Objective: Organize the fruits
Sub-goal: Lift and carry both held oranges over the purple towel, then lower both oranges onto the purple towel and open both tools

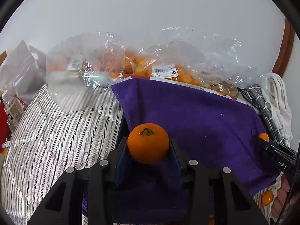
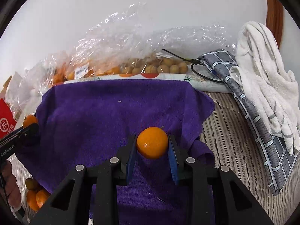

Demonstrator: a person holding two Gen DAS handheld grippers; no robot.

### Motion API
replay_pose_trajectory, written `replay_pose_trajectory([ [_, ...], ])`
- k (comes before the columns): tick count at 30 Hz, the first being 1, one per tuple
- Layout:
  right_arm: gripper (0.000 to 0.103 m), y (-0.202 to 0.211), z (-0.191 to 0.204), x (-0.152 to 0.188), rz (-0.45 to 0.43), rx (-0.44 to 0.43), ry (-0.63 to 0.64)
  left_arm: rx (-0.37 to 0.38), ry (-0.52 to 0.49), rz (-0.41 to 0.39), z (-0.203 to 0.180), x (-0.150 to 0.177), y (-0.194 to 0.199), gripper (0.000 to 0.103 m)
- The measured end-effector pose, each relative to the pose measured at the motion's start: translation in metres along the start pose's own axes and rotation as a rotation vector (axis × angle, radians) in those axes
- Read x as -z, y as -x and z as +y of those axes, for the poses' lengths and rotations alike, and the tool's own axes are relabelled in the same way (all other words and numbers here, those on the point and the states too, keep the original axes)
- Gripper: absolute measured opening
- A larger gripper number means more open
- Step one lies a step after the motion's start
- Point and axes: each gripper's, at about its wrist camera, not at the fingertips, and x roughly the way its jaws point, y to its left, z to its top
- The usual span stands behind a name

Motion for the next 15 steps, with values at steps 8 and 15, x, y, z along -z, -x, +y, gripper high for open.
replay_pose_trajectory([
  [8, 0.032, -0.0049, 0.0056, 0.0017, 0.018, -0.007, 0.005, 0.003, -0.004, -0.003, -0.0012, 0.0001, 0.0009, 0.04],
  [15, 0.032, -0.008, 0.0074, 0.0034, 0.031, -0.005, 0.016, 0.046, -0.025, -0.001, -0.007, 0.0006, 0.0025, 0.04],
])
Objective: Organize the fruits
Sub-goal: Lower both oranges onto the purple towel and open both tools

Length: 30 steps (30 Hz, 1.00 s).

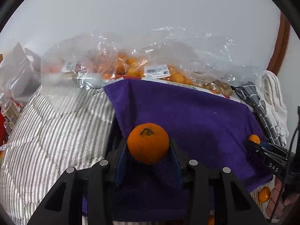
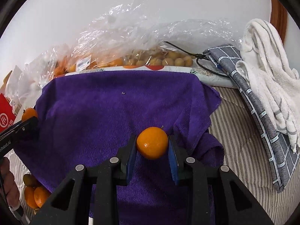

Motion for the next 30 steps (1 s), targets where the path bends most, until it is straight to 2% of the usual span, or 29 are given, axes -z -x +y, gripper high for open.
replay_pose_trajectory([
  [6, 0.032, -0.006, 0.002, 0.001, 0.017, 0.001, 0.01, 0.061, 0.013, 0.033, 0.0, 0.001, -0.004, 0.04],
  [12, 0.032, -0.008, 0.001, 0.002, 0.032, -0.002, 0.018, 0.086, 0.017, 0.052, 0.0, 0.001, -0.007, 0.04],
  [23, 0.032, -0.007, -0.001, 0.002, 0.047, -0.004, 0.026, 0.045, -0.024, 0.056, -0.005, 0.003, -0.011, 0.04],
  [28, 0.043, -0.005, -0.003, 0.003, 0.051, 0.0, 0.019, 0.037, -0.031, 0.055, -0.006, 0.003, -0.01, 0.041],
  [30, 0.047, -0.004, -0.002, 0.003, 0.049, 0.005, 0.02, 0.043, -0.031, 0.045, -0.006, 0.002, -0.007, 0.046],
])
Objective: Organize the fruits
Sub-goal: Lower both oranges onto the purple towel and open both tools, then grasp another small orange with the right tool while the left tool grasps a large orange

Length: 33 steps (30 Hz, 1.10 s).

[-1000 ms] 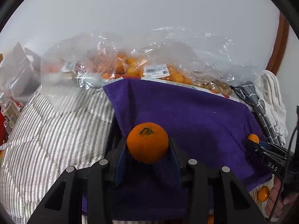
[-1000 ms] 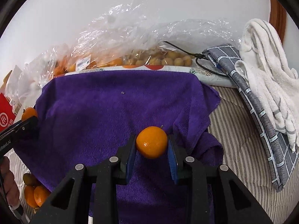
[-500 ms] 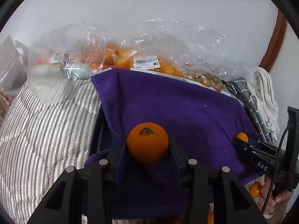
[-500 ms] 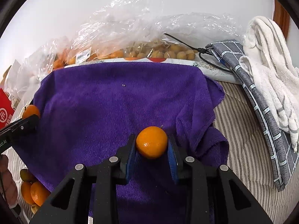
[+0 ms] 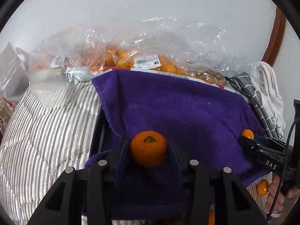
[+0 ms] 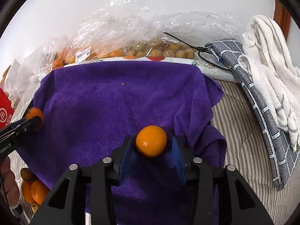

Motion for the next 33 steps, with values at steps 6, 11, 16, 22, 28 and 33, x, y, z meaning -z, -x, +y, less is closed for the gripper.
replay_pose_trajectory([
  [6, 0.058, 0.02, 0.003, 0.0, -0.055, 0.012, 0.008, -0.019, -0.014, -0.062, -0.004, -0.001, 0.014, 0.052],
  [11, 0.059, 0.049, -0.002, 0.001, -0.117, 0.029, -0.004, -0.034, -0.019, -0.114, -0.006, 0.0, 0.023, 0.052],
  [16, 0.059, 0.074, -0.013, 0.017, -0.136, 0.08, -0.018, -0.002, -0.003, -0.198, -0.005, -0.002, 0.043, 0.051],
  [22, 0.059, 0.086, -0.026, 0.059, -0.063, 0.008, -0.045, 0.051, -0.012, -0.203, -0.008, -0.001, 0.059, 0.051],
  [28, 0.059, 0.077, -0.02, 0.096, -0.011, -0.045, -0.03, 0.055, -0.013, -0.138, -0.002, 0.029, 0.076, 0.051],
  [33, 0.041, 0.07, -0.009, 0.107, -0.014, -0.055, -0.015, 0.039, -0.043, -0.111, 0.004, 0.059, 0.094, 0.051],
])
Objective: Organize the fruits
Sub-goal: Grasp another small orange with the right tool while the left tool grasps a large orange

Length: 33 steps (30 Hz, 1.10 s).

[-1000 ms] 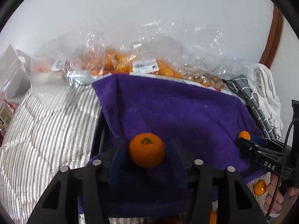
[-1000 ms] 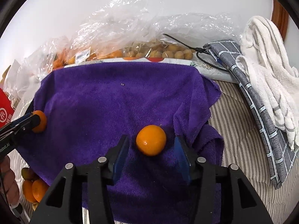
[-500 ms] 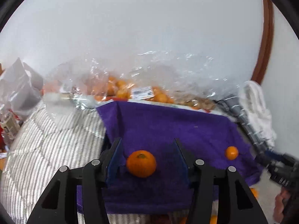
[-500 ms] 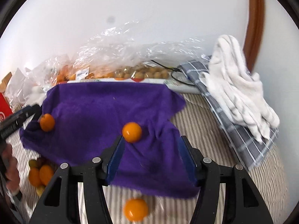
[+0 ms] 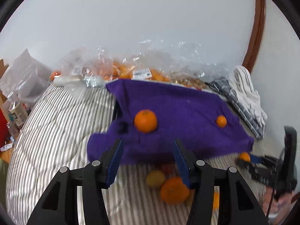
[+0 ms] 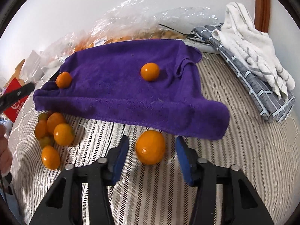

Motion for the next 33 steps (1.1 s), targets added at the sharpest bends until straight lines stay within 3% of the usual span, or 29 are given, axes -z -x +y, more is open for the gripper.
replay_pose_trajectory([
  [2, 0.032, -0.002, 0.002, 0.002, -0.011, 0.02, 0.011, -0.01, -0.011, 0.02, -0.001, 0.008, 0.004, 0.051],
  [16, 0.032, 0.01, -0.023, 0.015, -0.054, -0.007, -0.069, 0.102, 0.033, 0.189, -0.018, 0.048, -0.012, 0.052],
  [23, 0.032, 0.008, -0.02, 0.016, -0.047, -0.005, -0.065, 0.144, 0.171, 0.196, -0.008, 0.047, -0.023, 0.053],
  [26, 0.032, 0.008, -0.015, 0.017, -0.05, 0.005, -0.036, 0.141, 0.166, 0.171, -0.01, 0.05, -0.023, 0.048],
  [27, 0.032, 0.008, -0.014, 0.018, -0.051, 0.008, -0.028, 0.153, 0.17, 0.168, -0.01, 0.051, -0.023, 0.039],
  [33, 0.032, 0.011, -0.007, 0.02, -0.062, 0.011, 0.012, 0.166, 0.158, 0.132, -0.013, 0.048, -0.012, 0.039],
])
